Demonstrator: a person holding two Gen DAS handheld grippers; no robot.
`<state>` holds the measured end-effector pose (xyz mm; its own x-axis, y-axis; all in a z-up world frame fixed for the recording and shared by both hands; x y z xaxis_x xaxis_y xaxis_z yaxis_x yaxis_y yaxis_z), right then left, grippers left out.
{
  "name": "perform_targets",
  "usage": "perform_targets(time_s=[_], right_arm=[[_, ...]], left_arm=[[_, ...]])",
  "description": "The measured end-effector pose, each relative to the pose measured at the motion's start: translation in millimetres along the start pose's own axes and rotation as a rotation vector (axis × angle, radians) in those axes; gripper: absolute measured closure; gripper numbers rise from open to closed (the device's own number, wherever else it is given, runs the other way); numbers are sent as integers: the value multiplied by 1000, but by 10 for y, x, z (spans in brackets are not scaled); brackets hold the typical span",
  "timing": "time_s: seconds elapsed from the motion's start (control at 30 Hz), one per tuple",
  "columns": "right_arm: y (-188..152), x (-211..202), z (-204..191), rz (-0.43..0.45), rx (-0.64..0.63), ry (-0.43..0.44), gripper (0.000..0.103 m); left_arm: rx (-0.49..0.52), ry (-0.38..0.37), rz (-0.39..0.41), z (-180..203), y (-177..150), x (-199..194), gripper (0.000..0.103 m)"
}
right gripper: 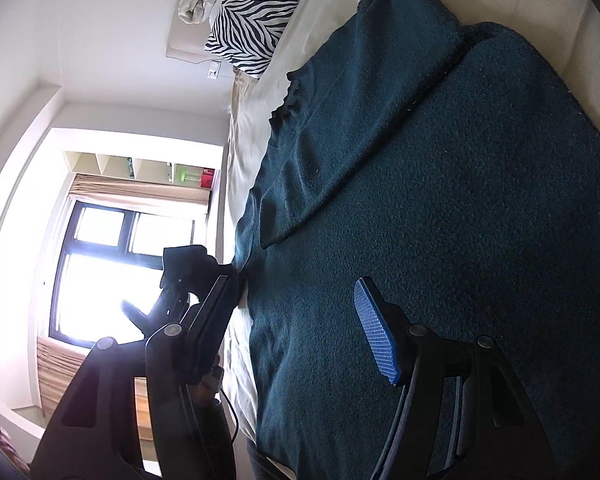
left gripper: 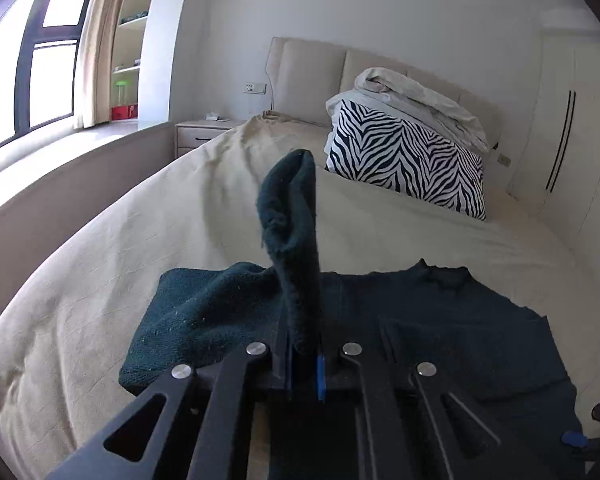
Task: Fold small clothes
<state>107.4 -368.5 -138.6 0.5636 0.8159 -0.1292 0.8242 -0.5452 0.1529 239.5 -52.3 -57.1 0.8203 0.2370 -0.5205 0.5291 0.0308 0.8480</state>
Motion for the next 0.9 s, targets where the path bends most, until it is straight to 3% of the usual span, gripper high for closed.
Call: perform_targets(time_s=[0.1,0.2,0.27,0.33,0.43,0.53,0.6,0.67,0.73,0.77,0.87,0.9], right_arm=[[100,87,-21,-23,-23,-32,41],[210,315,-56,-64,-44,-45,41],[270,568,-43,-101,-43,-43,41],[306,874,8,-138,-11,-41,41],[297,1368,36,-211,43,15,41],[271,1785,106,-280,101,19,41],[268,1982,171,-290,127,-13,41],[261,2134,103,-305,109,9,44],[228,2289,9,-351,63,8,62],[205,2342,-25,-374,33,-11,81],[267,2335,-232,-364,-69,-32,96],[305,2299,-320,-353,-106,-47,96]], left_arm=[[258,37,37,800,-580,-88,90],[390,89,-2,1027,-1035,0,88],[360,76,15,984,-1024,-84,87],[321,61,-3,857,-1022,-41,75],[292,48,-27,801,-1045,1,69],[286,51,-19,800,-1027,4,67],[277,51,-7,805,-1014,-15,67],[256,47,6,780,-1004,-42,67],[217,41,19,724,-975,-68,60],[190,34,26,687,-962,-87,55],[83,-2,37,508,-917,-143,33],[42,-20,46,441,-897,-174,24]])
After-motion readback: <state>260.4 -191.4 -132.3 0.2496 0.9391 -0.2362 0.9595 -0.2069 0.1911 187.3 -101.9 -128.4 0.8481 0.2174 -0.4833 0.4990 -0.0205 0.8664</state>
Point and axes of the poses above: each gripper's, at about its wrist camera, not at the fingertips, and x roughly the way its jaws point, z to its right, y to its top, the point moved 7 cm from there along x, roughly the way its jaws point, and after that the axes turned 15 degrees about y, right-handed, at the moved point
